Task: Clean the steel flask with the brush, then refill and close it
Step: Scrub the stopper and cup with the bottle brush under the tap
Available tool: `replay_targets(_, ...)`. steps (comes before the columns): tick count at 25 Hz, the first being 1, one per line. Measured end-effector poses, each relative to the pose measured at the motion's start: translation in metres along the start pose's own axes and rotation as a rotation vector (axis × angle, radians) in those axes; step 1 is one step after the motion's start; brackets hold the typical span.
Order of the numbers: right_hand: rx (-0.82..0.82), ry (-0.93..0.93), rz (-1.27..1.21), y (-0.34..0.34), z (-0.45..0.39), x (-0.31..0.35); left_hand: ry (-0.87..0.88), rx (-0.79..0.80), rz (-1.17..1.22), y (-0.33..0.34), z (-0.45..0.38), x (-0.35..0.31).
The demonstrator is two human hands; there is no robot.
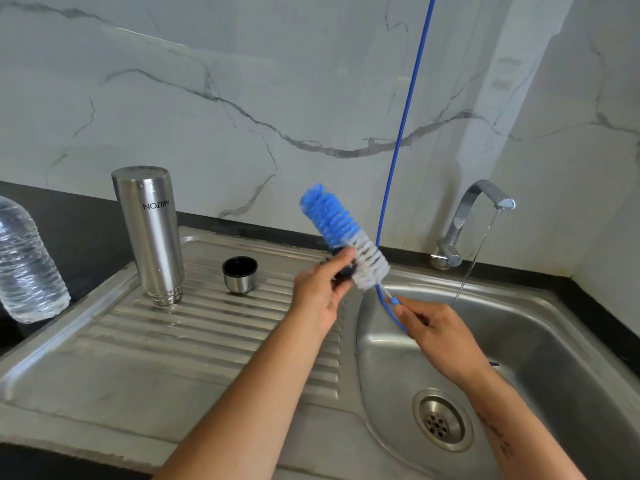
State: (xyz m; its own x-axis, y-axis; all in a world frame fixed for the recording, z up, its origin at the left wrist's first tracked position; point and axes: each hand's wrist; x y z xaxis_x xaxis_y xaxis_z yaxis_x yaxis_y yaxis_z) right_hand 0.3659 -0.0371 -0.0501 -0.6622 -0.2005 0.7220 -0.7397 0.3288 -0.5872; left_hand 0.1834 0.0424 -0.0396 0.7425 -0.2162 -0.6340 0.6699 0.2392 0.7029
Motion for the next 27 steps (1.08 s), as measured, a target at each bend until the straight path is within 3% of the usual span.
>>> replay_targets(2,-0.021,0.003,-0.018,-0.001,-0.002,0.000,0.014,0.006,-0.020,0.004,0.001,0.002)
replay_targets(5,0.093,0.028,-0.057,-0.003,0.004,-0.003,0.055,-0.030,0.109,-0.002,-0.011,-0.011)
replay_targets(9,-0.020,0.016,-0.033,0.003,-0.003,-0.003,0.032,0.019,-0.057,0.002,-0.004,-0.001)
replay_targets(13,0.095,0.052,-0.095,0.005,0.005,0.000,0.080,-0.033,0.079,-0.004,-0.014,-0.015)
replay_targets(16,0.005,0.033,-0.065,0.007,-0.002,0.000,0.062,0.010,-0.052,0.000,-0.006,-0.006)
replay_targets(20,0.034,0.058,-0.113,0.008,0.004,-0.002,0.109,0.005,0.021,-0.002,-0.013,-0.015)
replay_targets(24,-0.089,0.057,-0.090,0.014,-0.003,-0.006,0.137,0.065,-0.181,0.003,-0.006,-0.001)
replay_targets(27,-0.144,0.101,-0.108,0.008,-0.001,-0.016,0.265,0.069,-0.314,-0.001,-0.003,-0.015)
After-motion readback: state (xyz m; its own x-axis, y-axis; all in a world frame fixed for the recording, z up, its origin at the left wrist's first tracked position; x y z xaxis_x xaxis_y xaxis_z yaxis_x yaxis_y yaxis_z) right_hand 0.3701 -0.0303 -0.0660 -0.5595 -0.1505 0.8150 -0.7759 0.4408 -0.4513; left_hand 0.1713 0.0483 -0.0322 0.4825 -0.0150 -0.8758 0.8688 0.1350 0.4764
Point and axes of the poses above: each hand's wrist, its own z-axis away from the middle knuckle, its own y-axis out of the palm, x = y × z, and after that the axes turned 9 degrees about -x, right-handed
